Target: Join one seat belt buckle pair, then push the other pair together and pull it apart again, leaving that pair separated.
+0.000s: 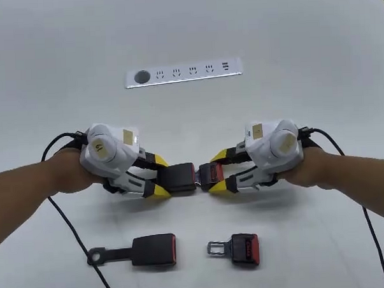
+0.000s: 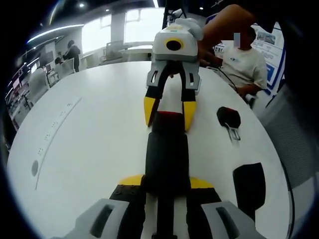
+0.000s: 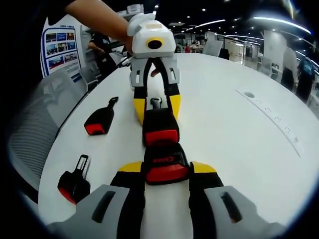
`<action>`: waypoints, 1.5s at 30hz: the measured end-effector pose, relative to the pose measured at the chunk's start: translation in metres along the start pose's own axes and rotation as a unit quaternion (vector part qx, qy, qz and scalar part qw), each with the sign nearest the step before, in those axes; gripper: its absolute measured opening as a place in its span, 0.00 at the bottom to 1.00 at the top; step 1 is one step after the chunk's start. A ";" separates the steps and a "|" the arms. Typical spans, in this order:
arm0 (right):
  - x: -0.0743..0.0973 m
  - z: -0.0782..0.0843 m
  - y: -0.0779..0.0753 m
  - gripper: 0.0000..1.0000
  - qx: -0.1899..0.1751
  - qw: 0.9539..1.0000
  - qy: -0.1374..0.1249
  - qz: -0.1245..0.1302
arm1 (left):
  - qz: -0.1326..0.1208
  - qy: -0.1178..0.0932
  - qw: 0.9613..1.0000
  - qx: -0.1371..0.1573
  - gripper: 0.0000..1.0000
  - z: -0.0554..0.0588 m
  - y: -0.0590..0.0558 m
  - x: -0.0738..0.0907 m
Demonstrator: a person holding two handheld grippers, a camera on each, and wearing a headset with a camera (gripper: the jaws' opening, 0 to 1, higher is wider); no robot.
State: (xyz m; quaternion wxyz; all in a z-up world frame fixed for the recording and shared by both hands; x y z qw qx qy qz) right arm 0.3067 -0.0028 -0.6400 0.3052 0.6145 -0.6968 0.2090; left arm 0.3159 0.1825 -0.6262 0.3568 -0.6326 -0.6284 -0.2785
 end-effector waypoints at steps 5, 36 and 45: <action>0.000 0.001 -0.001 0.31 -0.001 1.000 -0.002 0.001 | 0.002 0.000 1.000 0.002 0.31 -0.002 -0.003 -0.001; 0.007 -0.005 0.011 0.54 -0.063 0.989 0.024 0.133 | -0.057 0.016 0.993 0.105 0.73 0.003 -0.015 0.009; 0.030 0.001 0.020 0.70 -0.141 0.967 -0.006 0.210 | -0.126 -0.034 0.977 0.171 0.83 0.013 -0.026 0.034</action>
Point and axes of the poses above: the centre of the closed fingertips' face, and the gripper's own axes: x roughly backward along the fingers, y roughly to its left, z roughly out of its underside, the point moved 8 cm from there along x, roughly backward along the fingers, and after that the axes turned 6 degrees about y, right-handed, at the moved point
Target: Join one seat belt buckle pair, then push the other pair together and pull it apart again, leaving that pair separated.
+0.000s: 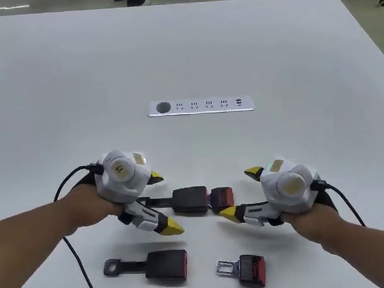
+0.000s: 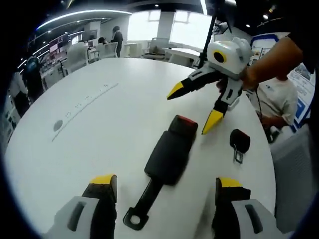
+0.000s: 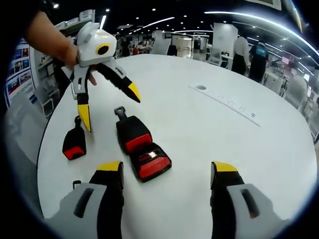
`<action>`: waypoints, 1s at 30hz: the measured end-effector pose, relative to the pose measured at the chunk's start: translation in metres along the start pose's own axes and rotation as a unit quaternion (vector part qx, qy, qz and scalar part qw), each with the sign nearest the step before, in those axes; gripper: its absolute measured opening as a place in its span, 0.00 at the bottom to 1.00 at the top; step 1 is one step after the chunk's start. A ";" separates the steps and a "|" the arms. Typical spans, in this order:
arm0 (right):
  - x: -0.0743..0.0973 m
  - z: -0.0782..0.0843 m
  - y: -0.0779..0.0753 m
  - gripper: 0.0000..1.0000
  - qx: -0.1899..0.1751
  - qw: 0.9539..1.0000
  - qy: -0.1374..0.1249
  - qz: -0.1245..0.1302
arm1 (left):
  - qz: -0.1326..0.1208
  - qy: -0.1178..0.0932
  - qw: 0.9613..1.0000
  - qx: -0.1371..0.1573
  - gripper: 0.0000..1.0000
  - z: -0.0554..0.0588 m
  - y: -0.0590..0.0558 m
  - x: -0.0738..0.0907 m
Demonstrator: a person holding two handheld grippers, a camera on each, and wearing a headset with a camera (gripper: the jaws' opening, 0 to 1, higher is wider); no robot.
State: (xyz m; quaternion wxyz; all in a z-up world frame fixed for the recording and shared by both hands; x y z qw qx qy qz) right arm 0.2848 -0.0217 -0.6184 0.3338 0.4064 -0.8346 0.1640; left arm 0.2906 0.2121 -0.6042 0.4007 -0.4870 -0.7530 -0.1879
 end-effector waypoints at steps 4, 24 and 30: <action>0.010 0.000 0.001 0.75 -0.025 0.999 -0.010 0.026 | -0.038 -0.014 0.999 0.036 0.86 0.004 -0.002 0.016; 0.059 -0.010 0.035 0.88 -0.070 0.992 -0.057 0.084 | -0.128 -0.085 0.979 0.132 1.00 0.037 -0.039 0.086; 0.075 0.001 0.048 0.89 -0.082 0.989 -0.070 0.098 | -0.149 -0.100 0.971 0.159 1.00 0.053 -0.057 0.103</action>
Point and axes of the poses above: the centre of the closed fingertips' face, and the gripper's own axes: x roughly backward along the fingers, y roughly to its left, z roughly out of its underside, the point moved 8 cm from there along x, roughly backward along the fingers, and after that the axes turned 6 degrees about y, right-handed, at the moved point
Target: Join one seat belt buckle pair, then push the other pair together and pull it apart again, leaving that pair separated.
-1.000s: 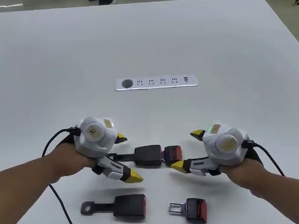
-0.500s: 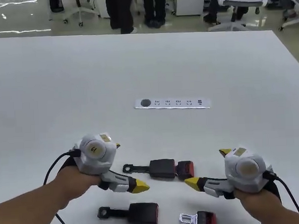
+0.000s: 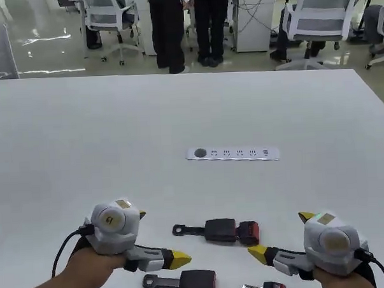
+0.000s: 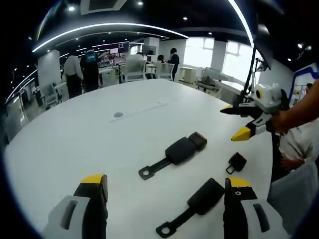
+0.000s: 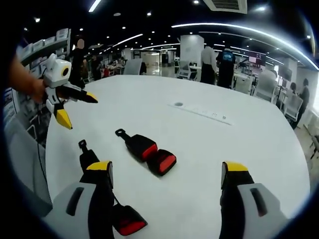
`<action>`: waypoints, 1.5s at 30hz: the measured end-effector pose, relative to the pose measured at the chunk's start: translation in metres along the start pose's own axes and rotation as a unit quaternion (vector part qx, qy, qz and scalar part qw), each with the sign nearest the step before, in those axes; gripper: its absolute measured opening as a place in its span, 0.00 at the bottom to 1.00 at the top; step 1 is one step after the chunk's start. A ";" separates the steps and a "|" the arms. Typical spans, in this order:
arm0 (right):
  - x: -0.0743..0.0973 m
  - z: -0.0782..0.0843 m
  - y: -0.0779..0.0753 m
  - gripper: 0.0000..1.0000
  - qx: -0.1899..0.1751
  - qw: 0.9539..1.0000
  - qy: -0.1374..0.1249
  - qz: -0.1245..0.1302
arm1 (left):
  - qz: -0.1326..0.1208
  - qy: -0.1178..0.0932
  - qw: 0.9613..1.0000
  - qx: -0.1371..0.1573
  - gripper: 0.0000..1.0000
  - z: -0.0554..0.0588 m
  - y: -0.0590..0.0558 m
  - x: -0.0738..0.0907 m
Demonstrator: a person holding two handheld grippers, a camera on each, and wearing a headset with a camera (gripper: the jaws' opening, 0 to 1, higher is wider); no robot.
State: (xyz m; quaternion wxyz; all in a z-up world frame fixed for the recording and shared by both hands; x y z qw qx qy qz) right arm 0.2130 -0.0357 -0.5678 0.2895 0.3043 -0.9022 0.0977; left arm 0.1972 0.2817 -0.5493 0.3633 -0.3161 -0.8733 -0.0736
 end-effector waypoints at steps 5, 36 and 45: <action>0.019 0.007 0.008 0.90 -0.014 1.000 -0.013 0.013 | -0.013 -0.014 1.000 0.019 1.00 0.010 -0.002 0.018; 0.109 0.046 0.054 0.98 -0.055 0.994 -0.069 0.069 | -0.033 -0.103 0.990 0.095 1.00 0.068 -0.062 0.086; 0.122 0.054 0.049 0.98 -0.061 0.992 -0.072 0.082 | -0.033 -0.108 0.989 0.092 1.00 0.070 -0.067 0.094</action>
Point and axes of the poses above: the centre of the closed fingertips' face, and the gripper's own axes: x roughly backward along the fingers, y roughly to its left, z roughly out of its underside, the point moved 8 cm from there along x, roughly backward along the fingers, and after that the axes turned 6 degrees about y, right-handed, at the moved point
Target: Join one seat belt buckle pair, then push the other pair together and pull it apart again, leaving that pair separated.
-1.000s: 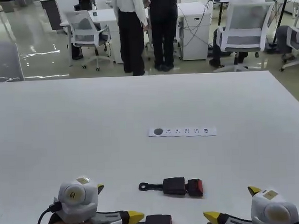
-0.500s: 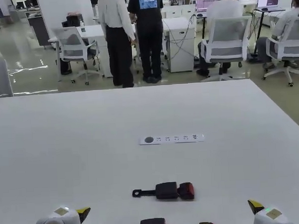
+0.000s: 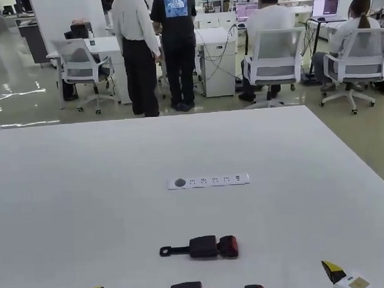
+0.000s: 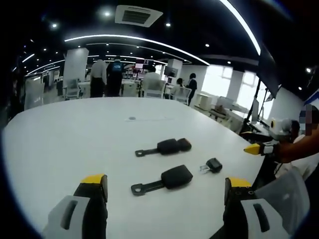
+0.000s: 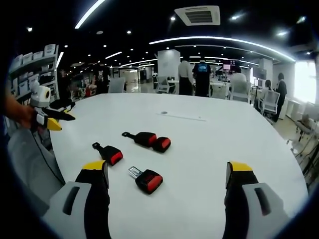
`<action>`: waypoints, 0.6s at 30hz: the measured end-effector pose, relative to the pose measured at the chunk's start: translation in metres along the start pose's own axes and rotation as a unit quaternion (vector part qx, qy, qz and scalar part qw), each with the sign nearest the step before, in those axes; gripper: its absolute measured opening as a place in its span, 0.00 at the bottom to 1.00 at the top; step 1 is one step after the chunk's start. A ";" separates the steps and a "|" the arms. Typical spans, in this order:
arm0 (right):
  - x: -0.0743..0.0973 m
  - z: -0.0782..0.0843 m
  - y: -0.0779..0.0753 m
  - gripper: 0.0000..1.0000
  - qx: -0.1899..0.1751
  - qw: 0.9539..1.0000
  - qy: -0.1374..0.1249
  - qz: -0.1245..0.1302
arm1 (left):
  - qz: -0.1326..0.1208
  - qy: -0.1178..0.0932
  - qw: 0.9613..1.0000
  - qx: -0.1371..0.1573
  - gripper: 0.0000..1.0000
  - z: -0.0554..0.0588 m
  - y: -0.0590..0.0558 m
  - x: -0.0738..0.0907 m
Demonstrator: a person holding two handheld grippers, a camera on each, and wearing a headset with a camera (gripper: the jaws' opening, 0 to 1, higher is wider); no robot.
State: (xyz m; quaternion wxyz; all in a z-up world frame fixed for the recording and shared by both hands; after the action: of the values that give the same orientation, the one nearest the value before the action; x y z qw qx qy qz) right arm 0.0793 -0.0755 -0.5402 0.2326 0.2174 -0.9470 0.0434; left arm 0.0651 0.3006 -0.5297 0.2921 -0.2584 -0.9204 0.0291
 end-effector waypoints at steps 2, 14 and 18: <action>0.002 0.001 -0.001 0.98 -0.002 1.000 -0.001 0.002 | 0.000 0.000 1.000 -0.004 1.00 0.000 0.001 0.002; -0.001 -0.001 0.001 0.99 -0.003 1.000 -0.003 0.000 | 0.012 -0.001 1.000 -0.020 0.99 -0.006 -0.002 0.000; -0.001 -0.003 0.003 0.99 0.000 1.000 -0.003 -0.001 | 0.014 0.001 1.000 -0.023 0.99 -0.007 -0.001 -0.002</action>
State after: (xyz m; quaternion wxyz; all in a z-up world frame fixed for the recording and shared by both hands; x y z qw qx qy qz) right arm 0.0802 -0.0723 -0.5376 0.2296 0.2185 -0.9475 0.0421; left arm 0.0699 0.2981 -0.5252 0.2862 -0.2782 -0.9168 0.0122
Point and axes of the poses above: the centre of the closed fingertips' face, and the gripper's own axes: x roughly backward along the fingers, y roughly to its left, z roughly out of its underside, the point moved 8 cm from there along x, roughly backward along the fingers, and after that the axes turned 6 degrees about y, right-handed, at the moved point
